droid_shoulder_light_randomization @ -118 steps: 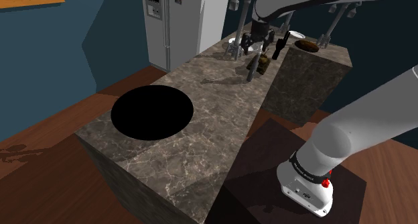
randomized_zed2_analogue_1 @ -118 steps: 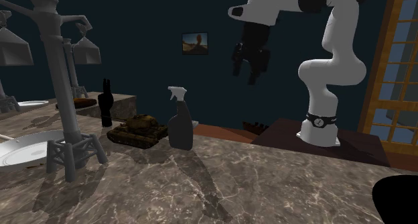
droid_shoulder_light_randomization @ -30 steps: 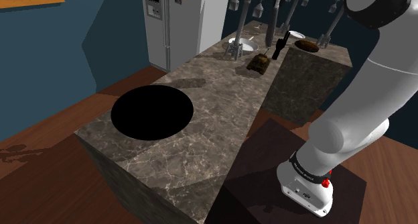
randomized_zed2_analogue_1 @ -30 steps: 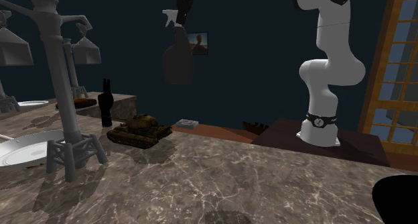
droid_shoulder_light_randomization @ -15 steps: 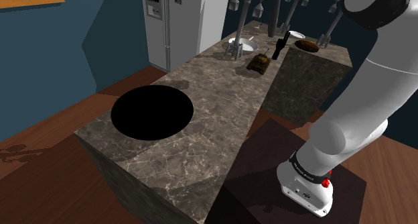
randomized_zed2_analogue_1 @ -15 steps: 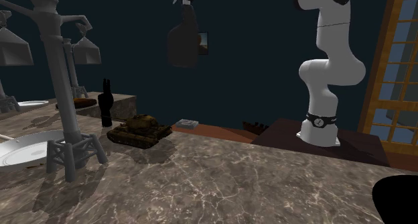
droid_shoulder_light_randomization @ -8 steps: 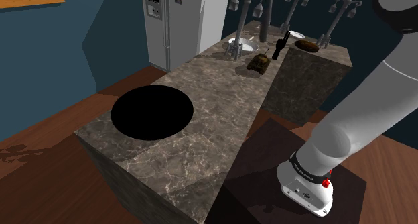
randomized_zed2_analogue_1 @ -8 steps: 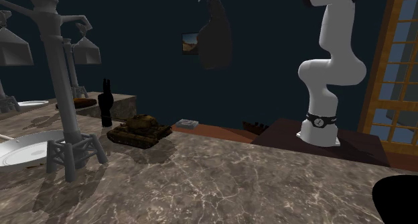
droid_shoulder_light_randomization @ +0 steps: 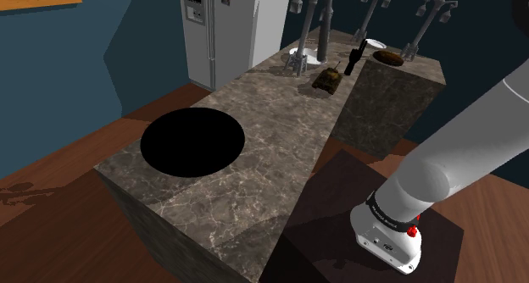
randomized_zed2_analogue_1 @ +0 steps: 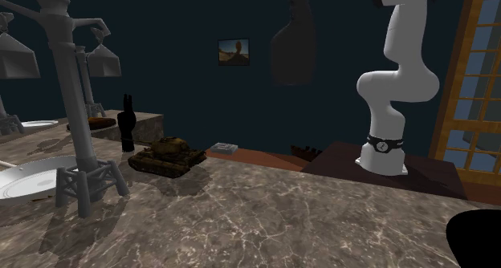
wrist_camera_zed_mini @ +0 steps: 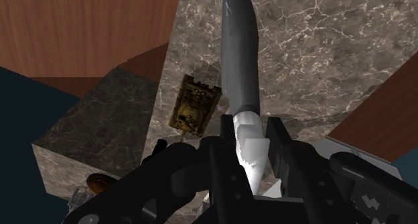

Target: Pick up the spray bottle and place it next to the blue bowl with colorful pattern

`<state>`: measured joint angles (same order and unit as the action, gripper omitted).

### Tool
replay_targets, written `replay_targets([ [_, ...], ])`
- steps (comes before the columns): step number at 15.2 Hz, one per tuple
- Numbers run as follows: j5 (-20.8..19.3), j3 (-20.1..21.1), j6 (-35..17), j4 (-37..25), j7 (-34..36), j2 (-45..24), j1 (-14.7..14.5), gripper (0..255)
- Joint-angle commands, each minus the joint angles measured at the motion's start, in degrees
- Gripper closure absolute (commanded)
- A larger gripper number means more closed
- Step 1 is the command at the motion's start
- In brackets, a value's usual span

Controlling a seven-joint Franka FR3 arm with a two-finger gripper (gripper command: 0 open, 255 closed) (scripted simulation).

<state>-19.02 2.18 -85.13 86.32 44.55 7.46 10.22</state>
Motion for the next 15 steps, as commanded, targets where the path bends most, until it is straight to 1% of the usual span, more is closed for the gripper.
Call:
replay_targets([
  [1, -0.1, 1.9, 2.2, -0.7, 2.7, 0.4, -1.3, 255],
  [8, 0.1, 8.0, 6.4, -0.7, 12.1, 1.4, -5.5, 255],
  [15, 0.1, 14.6, 11.4, -4.6, 22.0, -1.1, -9.8, 255],
])
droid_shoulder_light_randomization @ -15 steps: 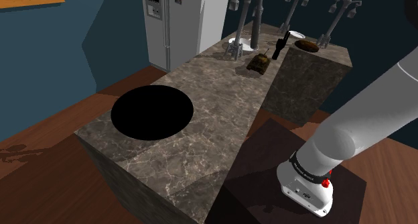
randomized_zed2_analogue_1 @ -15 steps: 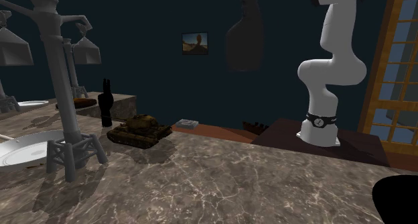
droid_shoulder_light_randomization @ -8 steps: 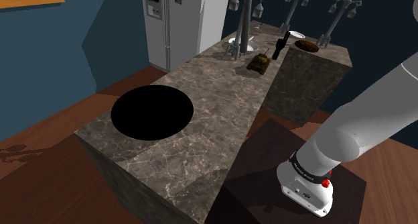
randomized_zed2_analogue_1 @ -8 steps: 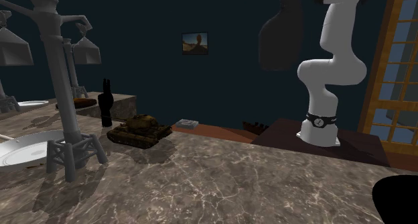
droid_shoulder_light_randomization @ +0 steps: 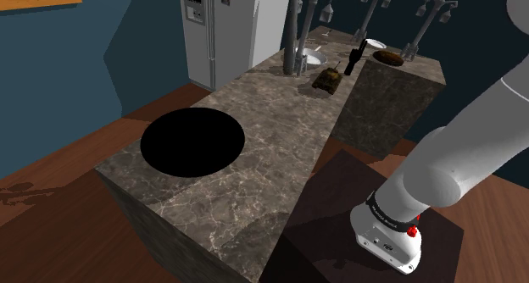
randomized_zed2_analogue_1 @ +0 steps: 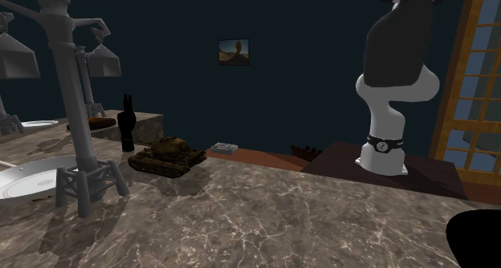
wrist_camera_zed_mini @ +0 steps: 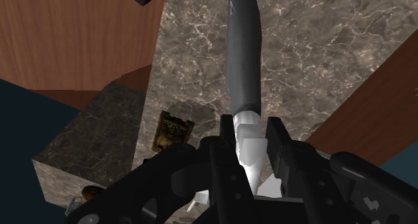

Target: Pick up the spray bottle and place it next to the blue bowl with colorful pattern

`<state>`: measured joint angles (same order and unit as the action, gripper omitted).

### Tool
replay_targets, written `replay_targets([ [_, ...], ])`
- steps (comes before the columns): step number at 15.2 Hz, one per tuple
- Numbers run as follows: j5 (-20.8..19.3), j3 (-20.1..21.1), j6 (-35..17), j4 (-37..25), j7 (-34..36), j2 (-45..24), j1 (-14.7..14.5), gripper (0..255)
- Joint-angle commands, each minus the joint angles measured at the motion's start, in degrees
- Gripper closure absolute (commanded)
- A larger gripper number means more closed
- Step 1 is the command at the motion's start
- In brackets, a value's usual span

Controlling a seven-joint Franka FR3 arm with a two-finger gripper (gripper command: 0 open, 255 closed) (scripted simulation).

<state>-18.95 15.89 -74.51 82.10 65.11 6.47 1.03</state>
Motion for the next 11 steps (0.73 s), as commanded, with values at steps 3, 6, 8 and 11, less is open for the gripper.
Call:
replay_targets([
  [3, -0.3, 3.3, 2.7, -2.8, 5.2, -2.0, -2.4, 255],
  [6, 0.5, 2.9, 0.0, 1.4, 5.6, -0.4, -2.2, 255],
  [8, 0.9, 2.7, -1.8, 4.1, 5.9, 0.5, -2.1, 255],
  [11, 1.4, 2.4, -4.3, 7.8, 6.4, 1.7, -2.1, 255],
])
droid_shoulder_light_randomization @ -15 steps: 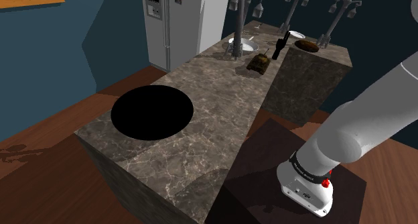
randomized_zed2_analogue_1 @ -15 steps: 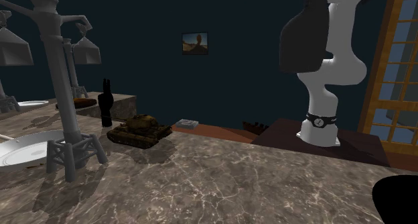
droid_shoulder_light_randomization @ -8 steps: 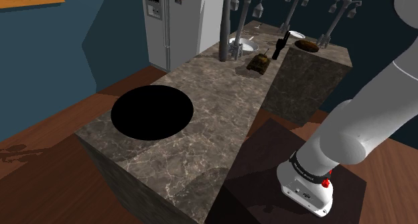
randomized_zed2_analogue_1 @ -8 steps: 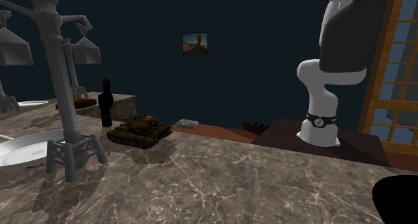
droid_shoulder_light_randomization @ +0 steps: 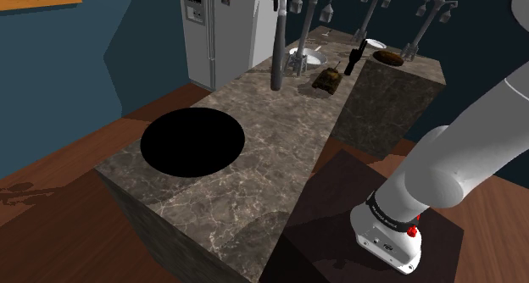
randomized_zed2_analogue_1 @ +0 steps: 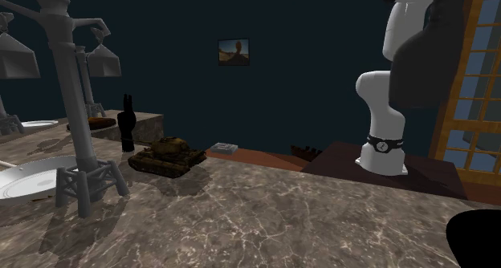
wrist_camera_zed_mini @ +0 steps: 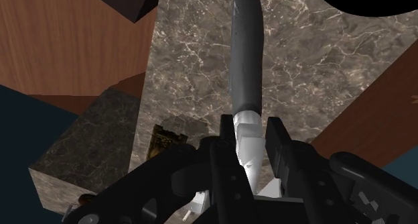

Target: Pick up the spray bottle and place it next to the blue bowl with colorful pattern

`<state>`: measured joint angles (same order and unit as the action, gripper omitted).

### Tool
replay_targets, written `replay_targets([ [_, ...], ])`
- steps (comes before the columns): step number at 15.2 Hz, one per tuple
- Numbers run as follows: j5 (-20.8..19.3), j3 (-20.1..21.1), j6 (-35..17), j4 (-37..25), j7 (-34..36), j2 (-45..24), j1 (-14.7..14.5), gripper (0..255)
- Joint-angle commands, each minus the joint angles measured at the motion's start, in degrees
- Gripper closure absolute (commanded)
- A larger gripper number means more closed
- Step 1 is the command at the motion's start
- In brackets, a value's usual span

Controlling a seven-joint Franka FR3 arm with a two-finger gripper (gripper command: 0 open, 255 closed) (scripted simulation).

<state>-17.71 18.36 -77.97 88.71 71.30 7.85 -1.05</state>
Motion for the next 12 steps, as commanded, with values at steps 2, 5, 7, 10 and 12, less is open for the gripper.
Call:
replay_targets([
  [2, 0.4, -0.2, -2.5, 3.5, 0.5, 1.0, 0.0, 255],
  [5, 0.8, -0.4, -4.9, 6.8, 1.0, 2.0, 0.0, 255],
  [7, 1.0, -0.6, -6.5, 9.0, 1.4, 2.5, 0.0, 255],
  [10, 1.2, -0.7, -8.8, 12.0, 1.9, 3.2, 0.0, 255],
  [12, 1.3, -0.8, -10.4, 13.9, 2.3, 3.5, 0.0, 255],
])
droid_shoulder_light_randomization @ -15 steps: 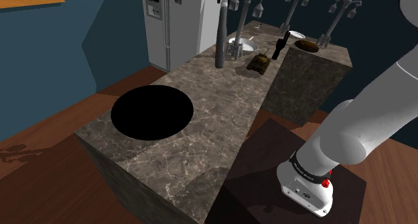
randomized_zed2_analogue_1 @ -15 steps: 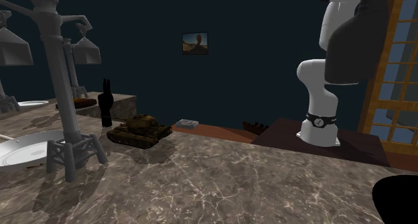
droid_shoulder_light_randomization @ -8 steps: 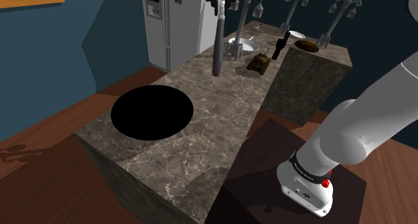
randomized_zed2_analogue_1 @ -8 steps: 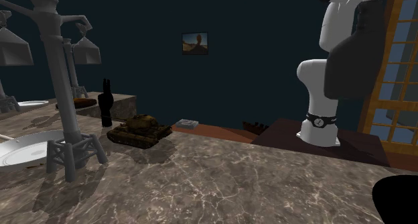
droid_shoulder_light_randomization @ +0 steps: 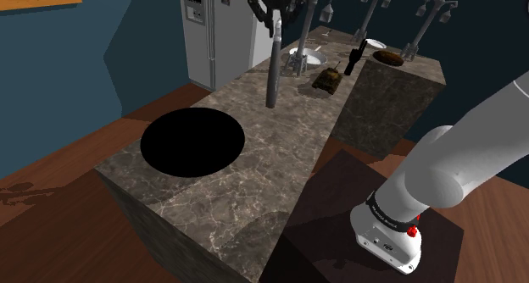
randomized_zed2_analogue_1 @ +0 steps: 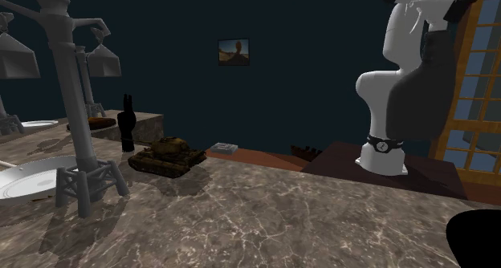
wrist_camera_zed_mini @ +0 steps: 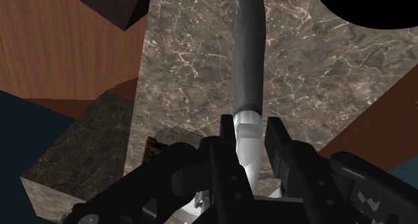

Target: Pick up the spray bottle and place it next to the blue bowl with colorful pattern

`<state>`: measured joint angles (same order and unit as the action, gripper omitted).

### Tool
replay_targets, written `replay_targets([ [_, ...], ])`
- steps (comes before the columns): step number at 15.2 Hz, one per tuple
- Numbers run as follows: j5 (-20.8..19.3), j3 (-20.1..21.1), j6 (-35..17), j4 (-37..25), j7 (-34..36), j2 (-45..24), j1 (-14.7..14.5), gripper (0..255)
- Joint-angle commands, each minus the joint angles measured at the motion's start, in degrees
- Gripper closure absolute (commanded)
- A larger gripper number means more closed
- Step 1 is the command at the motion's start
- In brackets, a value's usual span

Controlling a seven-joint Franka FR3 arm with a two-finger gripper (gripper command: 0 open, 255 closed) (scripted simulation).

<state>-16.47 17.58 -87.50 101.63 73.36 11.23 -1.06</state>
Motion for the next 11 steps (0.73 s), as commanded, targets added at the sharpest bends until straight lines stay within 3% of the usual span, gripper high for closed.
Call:
replay_targets([
  [1, 0.1, -0.1, -1.6, 1.9, 0.4, 0.3, 0.0, 255],
  [11, 0.2, -0.3, -9.0, 10.5, 2.4, 1.3, -0.1, 255],
])
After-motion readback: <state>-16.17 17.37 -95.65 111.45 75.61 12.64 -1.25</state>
